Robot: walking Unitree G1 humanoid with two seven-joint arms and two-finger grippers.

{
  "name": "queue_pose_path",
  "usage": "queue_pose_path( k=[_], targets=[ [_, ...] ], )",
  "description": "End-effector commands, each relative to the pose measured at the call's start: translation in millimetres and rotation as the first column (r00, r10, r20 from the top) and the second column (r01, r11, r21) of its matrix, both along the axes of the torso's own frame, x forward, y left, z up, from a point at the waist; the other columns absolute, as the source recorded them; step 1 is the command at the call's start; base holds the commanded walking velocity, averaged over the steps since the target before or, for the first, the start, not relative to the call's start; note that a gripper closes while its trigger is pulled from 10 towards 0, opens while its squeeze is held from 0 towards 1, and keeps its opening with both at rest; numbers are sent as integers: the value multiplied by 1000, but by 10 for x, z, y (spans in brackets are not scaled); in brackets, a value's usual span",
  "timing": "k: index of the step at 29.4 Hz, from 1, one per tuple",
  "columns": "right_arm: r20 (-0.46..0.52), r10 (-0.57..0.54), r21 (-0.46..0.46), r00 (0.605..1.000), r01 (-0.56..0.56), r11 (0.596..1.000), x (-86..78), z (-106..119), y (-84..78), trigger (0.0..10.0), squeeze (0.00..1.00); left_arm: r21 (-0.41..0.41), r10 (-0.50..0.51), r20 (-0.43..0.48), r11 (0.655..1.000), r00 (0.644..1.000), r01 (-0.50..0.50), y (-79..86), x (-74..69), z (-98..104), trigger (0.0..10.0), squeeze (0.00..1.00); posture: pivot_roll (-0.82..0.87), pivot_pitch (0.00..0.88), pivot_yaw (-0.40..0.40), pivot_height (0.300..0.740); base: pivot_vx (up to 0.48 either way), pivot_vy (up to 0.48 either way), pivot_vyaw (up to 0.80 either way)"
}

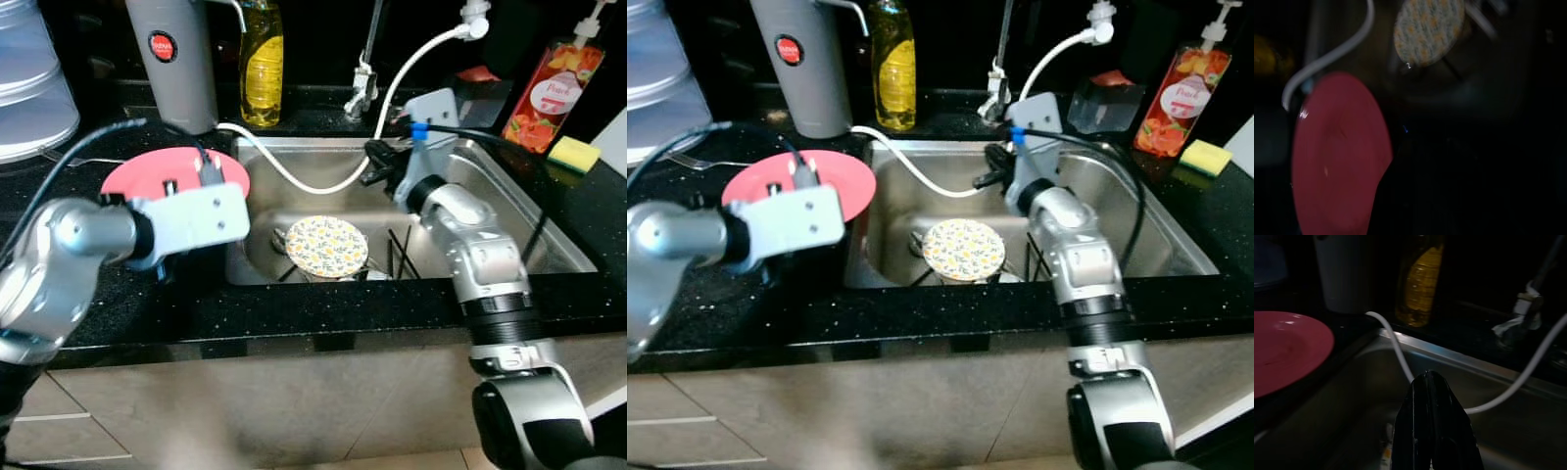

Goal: Kitchen organization

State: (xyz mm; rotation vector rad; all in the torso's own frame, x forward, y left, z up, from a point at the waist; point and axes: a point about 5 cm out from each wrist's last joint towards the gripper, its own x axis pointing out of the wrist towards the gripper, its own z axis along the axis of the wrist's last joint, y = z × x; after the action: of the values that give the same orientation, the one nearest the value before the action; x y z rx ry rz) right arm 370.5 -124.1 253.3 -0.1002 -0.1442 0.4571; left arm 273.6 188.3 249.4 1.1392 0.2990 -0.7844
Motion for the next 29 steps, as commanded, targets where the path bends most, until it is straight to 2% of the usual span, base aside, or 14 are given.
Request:
queue_pose_path(
  k=[1, 2, 6, 7, 8, 14, 17, 20, 21, 22, 23, 24, 27, 29],
  targets=[
    [3, 14, -3, 1000, -13, 1000, 12, 2, 24, 10000, 0, 78, 18, -3, 997, 1000, -18, 63, -11, -36, 10000, 0, 248, 0, -58, 740, 0, 0, 0],
    [3, 17, -1, 1000, -17, 1000, 12, 2, 34, 10000, 0, 102, 37, -1, 994, 999, -37, 86, -13, -63, 10000, 1000, 248, 0, -58, 740, 0, 0, 0],
    [1, 17, 2, 1000, -17, 1000, 13, -2, 26, 10000, 0, 130, 133, 62, 982, 989, -140, 165, 67, -56, 10000, 1000, 245, 0, -61, 740, 0, 0, 0],
    [1, 17, 2, 1000, -17, 1000, 13, -2, 26, 10000, 0, 130, 133, 62, 982, 989, -140, 165, 67, -56, 10000, 1000, 245, 0, -61, 740, 0, 0, 0],
    [0, 16, 2, 1000, -16, 1000, 14, -5, 21, 10000, 0, 131, 140, 76, 980, 987, -149, 166, 84, -43, 10000, 0, 245, 0, -61, 740, 0, 0, 0],
    [-2, 12, 3, 1000, -12, 1000, 17, -10, 14, 10000, 0, 126, 186, 107, 972, 977, -199, 213, 160, -56, 10000, 0, 243, 0, -61, 740, 0, 0, 0],
    [-1, 12, 5, 1000, -12, 1000, 21, -11, 10, 10000, 0, 209, 223, 165, 944, 961, -255, 330, 245, -120, 10000, 0, 243, 0, -63, 740, 0, 0, 0],
    [-1, 13, 5, 1000, -13, 1000, 23, -12, 10, 10000, 0, 214, 235, 172, 939, 957, -269, 350, 287, -154, 10000, 0, 245, 0, -65, 740, 0, 0, 0],
    [-1, 14, 5, 1000, -14, 1000, 23, -10, 12, 10000, 0, 201, 246, 178, 939, 953, -280, 350, 322, -176, 9176, 0, 243, 0, -65, 740, 0, 0, 0],
    [-1, 14, 5, 1000, -14, 1000, 23, -10, 12, 10000, 0, 201, 246, 178, 939, 953, -280, 350, 322, -176, 9176, 0, 243, 0, -65, 740, 0, 0, 0],
    [0, 15, 5, 1000, -15, 1000, 23, -9, 15, 10000, 0, 187, 259, 187, 938, 948, -293, 348, 360, -199, 6745, 0, 243, 0, -64, 740, 0, 0, 0],
    [2, 15, 6, 1000, -15, 1000, 24, -3, 16, 10000, 0, 188, 262, 207, 935, 943, -301, 346, 394, -230, 0, 0, 243, 0, -64, 740, 0, 0, 0],
    [5, 14, 7, 1000, -14, 1000, 23, 7, 14, 10000, 0, 195, 248, 232, 936, 941, -294, 331, 418, -275, 0, 0, 237, 0, -61, 740, 0, 0, 0],
    [6, 11, 9, 1000, -11, 1000, 21, 11, 2, 10000, 0, 226, 184, 285, 941, 941, -253, 286, 424, -272, 0, 0, 236, 0, -61, 740, 0, 0, 0]
  ],
)
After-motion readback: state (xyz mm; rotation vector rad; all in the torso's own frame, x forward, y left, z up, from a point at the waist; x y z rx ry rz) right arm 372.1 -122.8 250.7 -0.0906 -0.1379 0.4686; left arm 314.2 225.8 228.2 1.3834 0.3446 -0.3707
